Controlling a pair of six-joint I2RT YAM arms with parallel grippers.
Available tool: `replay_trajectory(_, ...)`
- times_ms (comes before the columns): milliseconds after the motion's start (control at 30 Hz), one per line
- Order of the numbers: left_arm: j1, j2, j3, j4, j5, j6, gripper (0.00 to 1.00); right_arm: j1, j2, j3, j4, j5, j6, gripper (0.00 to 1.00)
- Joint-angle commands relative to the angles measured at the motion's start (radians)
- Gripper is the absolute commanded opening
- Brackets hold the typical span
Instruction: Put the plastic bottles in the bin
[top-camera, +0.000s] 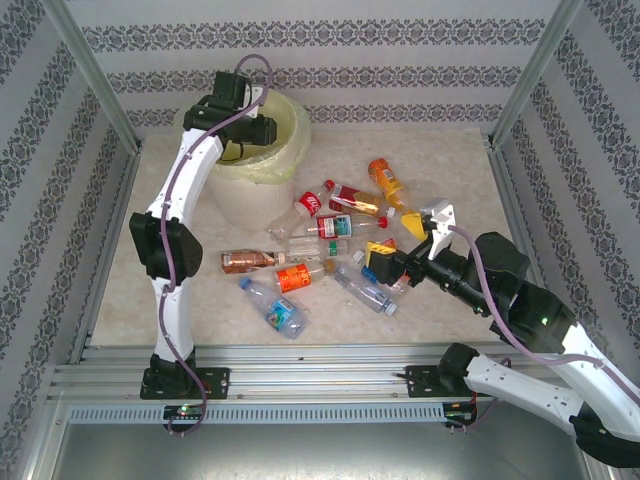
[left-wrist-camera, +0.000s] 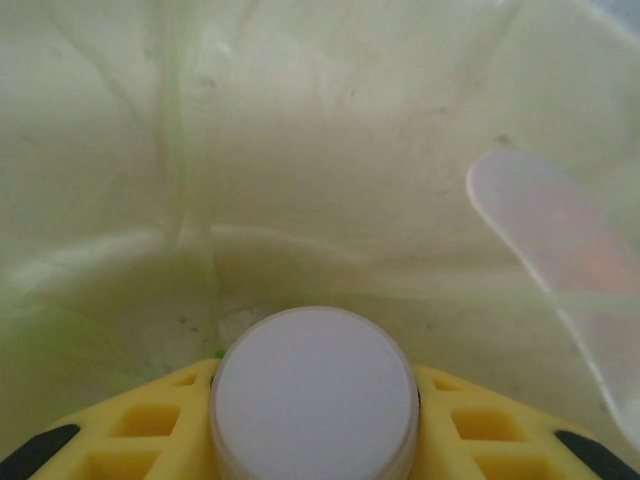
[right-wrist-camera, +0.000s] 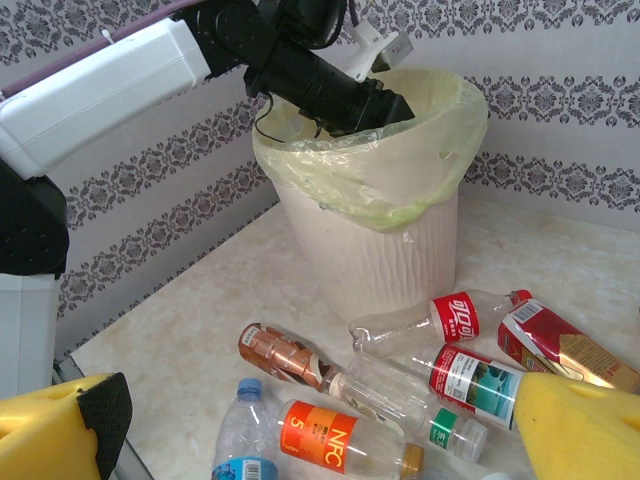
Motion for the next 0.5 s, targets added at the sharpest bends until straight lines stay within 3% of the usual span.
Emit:
replay_trajectory(0,0.008,0.012,0.000,-0.030,0.025,-0.013,0.37,-0.007,-0.015,-0.003,-0.022,0.017,0.014,0.98)
replay_trajectory(233,0.009,0.012,-0.001,-0.041,0.016,-0.022,0.49,-0.007,-0.024,-0.005,-0.049,0.024,0.023,0.98)
replay_trajectory(400,0.008,-0.003,0.000,-0.045,0.003,-0.022,0.63,-0.007,-0.029,-0.013,-0.052,0.026,0.031,0.98)
replay_trajectory(467,0.008,-0.012,0.001,-0.047,-0.013,-0.026,0.73,-0.007,-0.031,-0.014,-0.054,0.027,0.035,0.98)
